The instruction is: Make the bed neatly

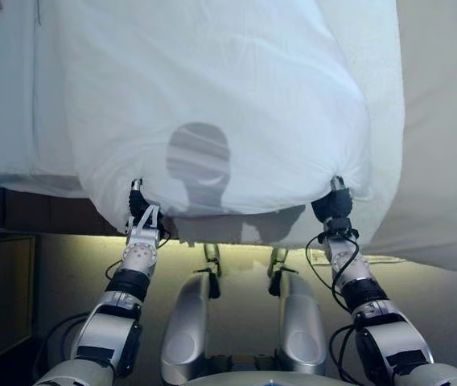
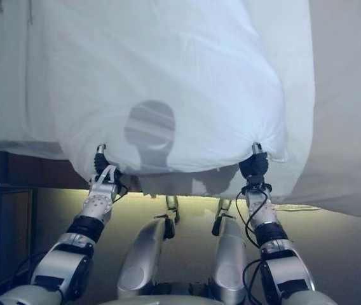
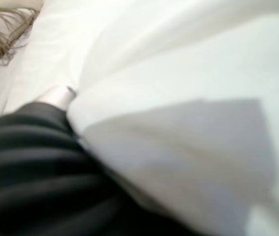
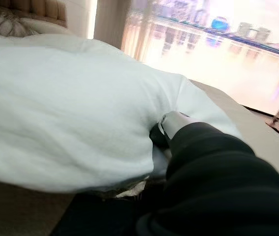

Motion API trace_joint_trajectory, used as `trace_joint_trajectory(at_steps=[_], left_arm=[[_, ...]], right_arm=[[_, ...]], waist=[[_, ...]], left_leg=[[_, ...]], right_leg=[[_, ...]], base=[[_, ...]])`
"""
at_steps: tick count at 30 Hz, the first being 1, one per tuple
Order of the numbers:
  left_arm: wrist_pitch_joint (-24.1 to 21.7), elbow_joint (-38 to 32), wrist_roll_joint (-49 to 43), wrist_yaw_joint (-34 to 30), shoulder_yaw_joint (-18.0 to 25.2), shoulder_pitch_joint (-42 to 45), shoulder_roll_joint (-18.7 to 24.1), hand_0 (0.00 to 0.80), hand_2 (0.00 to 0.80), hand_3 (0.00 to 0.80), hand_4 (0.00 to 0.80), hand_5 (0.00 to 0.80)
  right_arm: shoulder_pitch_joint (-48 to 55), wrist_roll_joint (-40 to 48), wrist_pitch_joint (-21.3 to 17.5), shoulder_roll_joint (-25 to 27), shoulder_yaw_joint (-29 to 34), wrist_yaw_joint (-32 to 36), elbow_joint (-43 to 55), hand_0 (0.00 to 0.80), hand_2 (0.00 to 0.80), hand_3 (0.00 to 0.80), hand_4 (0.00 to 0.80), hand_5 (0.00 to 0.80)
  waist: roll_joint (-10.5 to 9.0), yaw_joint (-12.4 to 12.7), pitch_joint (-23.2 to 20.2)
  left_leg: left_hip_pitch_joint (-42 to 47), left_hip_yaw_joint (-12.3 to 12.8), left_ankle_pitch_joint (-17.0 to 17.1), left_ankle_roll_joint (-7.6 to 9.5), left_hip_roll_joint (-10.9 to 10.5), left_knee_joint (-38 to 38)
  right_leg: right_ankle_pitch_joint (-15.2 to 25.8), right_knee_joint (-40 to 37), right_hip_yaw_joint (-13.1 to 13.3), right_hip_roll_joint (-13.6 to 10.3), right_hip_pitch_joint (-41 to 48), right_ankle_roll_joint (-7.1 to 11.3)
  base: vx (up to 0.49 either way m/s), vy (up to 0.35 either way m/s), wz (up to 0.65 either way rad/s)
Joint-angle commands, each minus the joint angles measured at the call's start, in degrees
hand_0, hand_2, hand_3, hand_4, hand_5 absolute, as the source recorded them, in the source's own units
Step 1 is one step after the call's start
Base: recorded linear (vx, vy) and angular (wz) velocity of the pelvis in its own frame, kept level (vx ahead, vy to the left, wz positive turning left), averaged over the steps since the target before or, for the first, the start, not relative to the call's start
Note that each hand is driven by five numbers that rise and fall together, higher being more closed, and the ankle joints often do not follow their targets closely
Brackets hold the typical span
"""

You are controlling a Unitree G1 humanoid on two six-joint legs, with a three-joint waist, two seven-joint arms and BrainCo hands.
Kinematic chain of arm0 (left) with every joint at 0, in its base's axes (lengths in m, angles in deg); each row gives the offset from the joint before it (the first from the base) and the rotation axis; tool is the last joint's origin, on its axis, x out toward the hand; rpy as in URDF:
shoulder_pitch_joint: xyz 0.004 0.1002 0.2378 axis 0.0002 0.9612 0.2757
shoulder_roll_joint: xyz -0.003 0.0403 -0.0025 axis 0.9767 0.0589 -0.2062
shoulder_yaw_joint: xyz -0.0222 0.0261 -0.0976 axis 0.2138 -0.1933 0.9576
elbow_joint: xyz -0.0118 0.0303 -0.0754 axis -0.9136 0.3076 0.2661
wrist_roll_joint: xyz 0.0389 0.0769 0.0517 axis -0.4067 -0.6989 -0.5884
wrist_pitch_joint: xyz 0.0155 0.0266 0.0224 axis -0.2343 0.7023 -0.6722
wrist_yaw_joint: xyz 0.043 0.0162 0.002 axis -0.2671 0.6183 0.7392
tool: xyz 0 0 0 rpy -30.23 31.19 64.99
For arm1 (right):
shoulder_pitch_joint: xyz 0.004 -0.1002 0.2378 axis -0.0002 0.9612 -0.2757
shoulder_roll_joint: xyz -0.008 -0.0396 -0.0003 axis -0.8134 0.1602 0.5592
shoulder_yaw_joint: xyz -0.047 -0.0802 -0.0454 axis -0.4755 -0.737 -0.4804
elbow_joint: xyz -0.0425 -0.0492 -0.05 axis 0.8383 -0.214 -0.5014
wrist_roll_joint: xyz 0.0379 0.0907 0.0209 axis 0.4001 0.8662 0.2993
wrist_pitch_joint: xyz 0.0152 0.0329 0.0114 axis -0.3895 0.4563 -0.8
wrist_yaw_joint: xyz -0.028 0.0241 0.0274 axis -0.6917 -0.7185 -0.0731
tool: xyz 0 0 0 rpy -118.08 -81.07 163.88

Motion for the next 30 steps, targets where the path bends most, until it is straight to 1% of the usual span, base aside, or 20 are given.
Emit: trace_joint_trajectory(at_steps=[1,3,6,8,9,10,14,16,17,18,20,21,23,24,25,26,27,28,29,30], left_arm=[[-2.9,-0.3,-1.1,-3.6,2.8,-1.7,-0.5,0.800,0.800,0.800,0.800,0.800],[-3.5,-0.8,-2.3,-3.2,2.9,0.5,-1.2,0.800,0.800,0.800,0.800,0.800],[-5.6,-0.8,-2.2,-3.3,2.2,3.4,-3.6,0.800,0.800,0.800,0.800,0.800],[-6.6,-0.4,-1.9,-4.3,2.2,5.3,-5.4,0.800,0.800,0.800,0.800,0.800],[-6.8,0.0,-1.5,-5.0,2.4,6.3,-6.2,0.800,0.800,0.800,0.800,0.800],[-6.5,0.1,-1.2,-5.1,2.6,7.0,-6.6,0.800,0.800,0.800,0.800,0.800],[-5.5,-0.2,-1.0,-5.8,1.9,9.2,-8.3,0.800,0.800,0.800,0.800,0.800],[-5.1,-1.5,-3.0,-4.4,0.8,9.3,-9.0,0.800,0.800,0.800,0.800,0.800],[-4.8,-1.8,-3.9,-3.3,0.4,9.0,-9.0,0.800,0.800,0.800,0.800,0.800],[-4.3,-2.1,-5.0,-2.5,-0.2,8.7,-9.0,0.800,0.800,0.800,0.800,0.800],[-3.4,-4.1,-8.4,-0.5,-0.4,9.2,-8.1,0.800,0.800,0.800,0.800,0.800],[-2.9,-5.4,-10.4,0.6,-0.3,9.5,-7.7,0.800,0.800,0.800,0.800,0.800],[-2.0,-7.4,-13.1,2.2,0.3,10.5,-6.1,0.800,0.800,0.800,0.800,0.800],[-1.4,-8.2,-13.2,3.3,1.3,11.1,-4.7,0.800,0.800,0.800,0.800,0.800],[-0.7,-8.2,-12.8,3.6,2.3,11.4,-3.6,0.800,0.800,0.800,0.800,0.800],[0.4,-7.6,-12.4,3.5,3.8,11.9,-2.2,0.800,0.800,0.800,0.800,0.800],[0.6,-6.8,-12.2,3.2,4.5,12.2,-1.2,0.800,0.800,0.800,0.800,0.800],[0.7,-6.1,-12.0,3.1,5.0,12.3,-0.5,0.800,0.800,0.800,0.800,0.800],[0.4,-5.1,-11.3,3.0,5.0,12.1,0.0,0.800,0.800,0.800,0.800,0.800],[0.1,-4.4,-10.9,2.9,4.8,11.8,0.2,0.800,0.800,0.800,0.800,0.800]], right_arm=[[4.8,0.8,-4.5,4.7,1.1,0.9,2.9,0.800,0.800,0.800,0.800,0.800],[6.9,2.9,-3.9,4.9,1.7,2.1,3.2,0.800,0.800,0.800,0.800,0.800],[8.9,3.8,-2.8,5.6,3.9,2.9,3.1,0.800,0.800,0.800,0.800,0.800],[8.4,2.8,-2.3,6.3,5.1,1.9,2.7,0.800,0.800,0.800,0.800,0.800],[8.0,1.9,-2.2,6.7,5.5,1.0,2.6,0.800,0.800,0.800,0.800,0.800],[7.6,1.1,-1.7,7.2,5.9,0.0,2.5,0.800,0.800,0.800,0.800,0.800],[6.3,-2.4,0.3,9.5,6.8,-3.2,1.5,0.800,0.800,0.800,0.800,0.800],[6.9,-2.3,0.7,10.4,7.4,-3.5,1.2,0.800,0.800,0.800,0.800,0.800],[7.2,-1.7,0.9,10.6,7.5,-3.4,0.7,0.800,0.800,0.800,0.800,0.800],[7.4,-1.8,1.0,10.3,7.6,-3.1,0.0,0.800,0.800,0.800,0.800,0.800],[8.7,-2.7,1.2,8.6,7.4,-3.0,0.2,0.800,0.800,0.800,0.800,0.800],[9.3,-2.9,1.2,7.5,7.4,-2.6,0.5,0.800,0.800,0.800,0.800,0.800],[10.4,-4.1,1.2,4.5,7.4,-1.5,1.3,0.800,0.800,0.800,0.800,0.800],[10.7,-4.6,1.7,2.8,7.2,-1.1,1.9,0.800,0.800,0.800,0.800,0.800],[10.9,-4.8,2.0,1.6,6.8,-1.0,2.2,0.800,0.800,0.800,0.800,0.800],[11.9,-4.7,2.4,0.4,5.9,-1.3,3.0,0.800,0.800,0.800,0.800,0.800],[13.2,-4.6,2.4,-0.4,4.9,-0.9,3.7,0.800,0.800,0.800,0.800,0.800],[14.4,-4.4,2.5,-0.8,4.1,-0.5,4.2,0.800,0.800,0.800,0.800,0.800],[16.1,-4.4,2.3,-1.4,3.0,0.3,4.5,0.800,0.800,0.800,0.800,0.800],[16.7,-4.6,2.0,-1.6,2.4,0.7,4.5,0.800,0.800,0.800,0.800,0.800]], waist=[[0.29,-1.4,-5.0],[0.36,-1.4,-5.9],[1.47,-1.4,-7.4],[2.64,-1.4,-8.4],[3.27,-1.6,-9.1],[4.21,-1.8,-9.9],[6.40,-2.1,-12.2],[6.53,-2.2,-12.8],[6.19,-2.1,-13.2],[5.45,-1.9,-13.6],[3.66,-0.7,-14.2],[3.09,0.0,-14.6],[1.91,1.3,-15.1],[1.38,2.0,-14.9],[1.01,2.2,-14.9],[0.96,2.4,-15.1],[0.86,2.3,-15.6],[0.85,2.0,-15.9],[0.86,1.6,-16.1],[0.90,1.3,-16.0]], left_leg=[[-1.9,0.1,0.1,-4.20,2.6,8.0],[-1.0,-0.8,1.8,-5.93,7.0,7.5],[1.9,-4.9,6.6,-8.96,13.3,2.0],[4.1,-7.2,8.3,-9.94,15.6,-1.3],[5.6,-7.7,8.2,-10.28,16.5,-3.2],[6.1,-7.6,9.3,-10.75,17.3,-4.3],[8.4,-7.9,9.2,-11.88,16.8,-6.8],[7.9,-7.0,7.9,-12.24,15.8,-5.7],[7.8,-6.3,6.7,-12.14,14.9,-4.4],[7.4,-6.9,4.2,-12.08,12.9,-1.6],[6.6,-7.9,1.0,-11.01,10.1,1.7],[6.6,-7.9,0.1,-10.48,9.3,1.8],[7.0,-6.5,-1.2,-9.47,8.0,1.5],[7.2,-5.4,-2.2,-8.41,7.2,2.0],[7.2,-4.7,-2.6,-7.51,6.7,2.1],[7.8,-3.7,-2.4,-6.06,5.8,1.2],[8.2,-2.9,-1.7,-5.16,5.2,0.0],[8.4,-2.3,-1.2,-4.64,4.7,-0.8],[8.6,-1.6,-0.1,-4.06,4.1,-2.1],[8.7,-1.3,0.4,-3.96,3.9,-2.6]], right_leg=[[3.0,0.9,-1.1,2.3,0.0,1.55],[1.5,2.2,-0.9,2.0,0.7,1.09],[-1.0,5.1,0.8,1.0,1.1,1.49],[-2.8,7.5,2.5,-0.3,0.7,1.83],[-3.7,8.9,3.6,-1.5,0.4,2.17],[-3.6,9.2,4.2,-2.4,0.2,2.31],[-3.5,9.5,8.1,-8.0,0.9,5.07],[-1.7,7.3,9.4,-11.2,2.2,7.18],[-0.2,5.3,9.2,-12.8,3.3,8.39],[2.9,1.9,9.9,-14.7,4.3,9.42],[9.0,-4.0,10.2,-17.5,6.6,11.05],[11.5,-6.3,9.8,-18.7,7.4,11.50],[15.7,-9.4,7.2,-19.7,7.8,11.67],[16.1,-7.3,5.5,-19.6,6.4,11.67],[15.2,-4.9,5.6,-18.8,4.8,11.60],[11.8,0.0,5.0,-15.6,3.5,11.16],[9.2,2.5,4.4,-12.6,2.9,10.61],[7.5,3.6,3.7,-10.2,2.8,10.17],[5.4,4.7,2.3,-5.6,2.7,9.15],[4.5,4.9,1.2,-3.0,2.7,8.18]], base=[[0.088,-0.062,-0.05],[0.125,0.046,0.04],[0.151,0.258,0.10],[0.169,0.505,0.11],[0.186,0.606,0.05],[0.202,0.633,0.01],[0.224,0.685,-0.09],[0.167,0.566,0.07],[0.139,0.415,0.03],[0.138,0.288,-0.02],[0.135,0.171,-0.06],[0.067,0.067,-0.23],[-0.031,0.054,-0.39],[-0.080,0.136,-0.40],[-0.069,0.261,-0.43],[-0.030,0.266,-0.46],[-0.010,0.237,-0.65],[0.010,0.131,-0.79],[0.015,0.058,-0.74],[0.013,-0.015,-0.56]])
